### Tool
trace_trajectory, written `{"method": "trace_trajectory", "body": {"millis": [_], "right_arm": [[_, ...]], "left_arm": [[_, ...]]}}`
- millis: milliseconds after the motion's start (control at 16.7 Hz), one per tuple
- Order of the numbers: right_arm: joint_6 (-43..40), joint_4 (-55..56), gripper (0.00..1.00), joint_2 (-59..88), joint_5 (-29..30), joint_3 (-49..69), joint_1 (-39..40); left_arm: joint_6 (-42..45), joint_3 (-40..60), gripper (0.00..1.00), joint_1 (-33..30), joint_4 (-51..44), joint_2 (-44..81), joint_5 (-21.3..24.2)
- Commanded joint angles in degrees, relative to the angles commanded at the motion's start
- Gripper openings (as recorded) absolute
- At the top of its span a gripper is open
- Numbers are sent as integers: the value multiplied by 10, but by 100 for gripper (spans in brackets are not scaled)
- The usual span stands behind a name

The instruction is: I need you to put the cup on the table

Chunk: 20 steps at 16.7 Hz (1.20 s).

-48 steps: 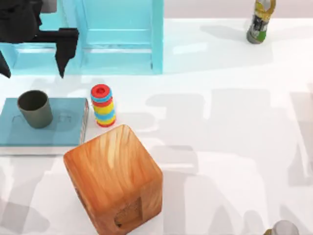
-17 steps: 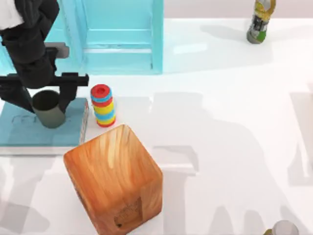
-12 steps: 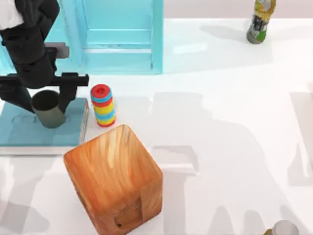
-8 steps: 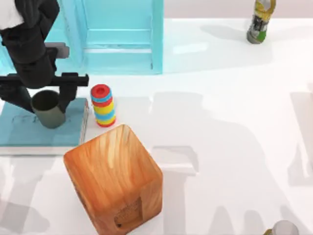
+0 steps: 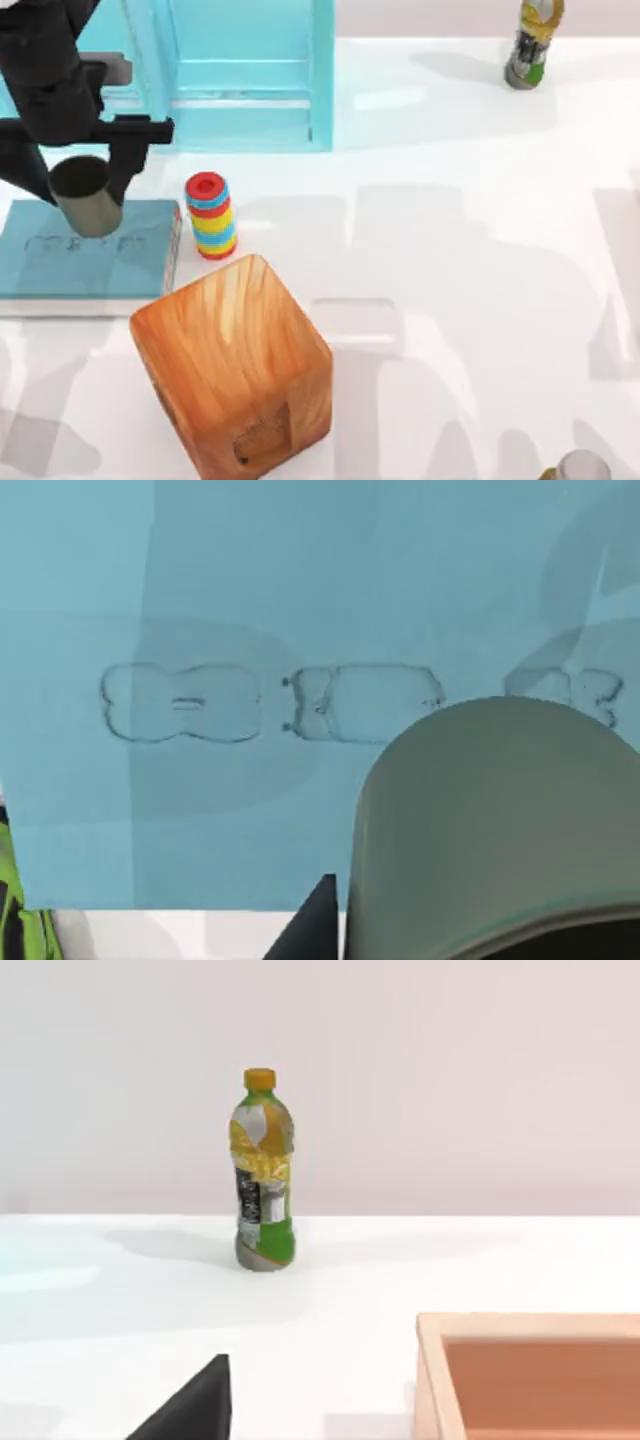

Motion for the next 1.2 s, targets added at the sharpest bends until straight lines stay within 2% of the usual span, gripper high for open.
{"method": "trace_trajectory", "body": {"millis": [360,480,660,840,1020,1200], "right_arm": [[0,0,100,0,0,0,0],[0,0,100,0,0,0,0],[0,0,100,0,0,0,0],[0,0,100,0,0,0,0],[0,0,100,0,0,0,0],[0,0,100,0,0,0,0]], "left_arm": [[0,8,0,0,-2,-3,-2],[-9,28,0,-19,8,-5,-17],[-55,103,0,-87,21,14,-51],[-142,205,0,-179,2,71,-70],[-240,271,0,-261,-52,122,-58],[-314,304,0,-317,-120,151,-25]]}}
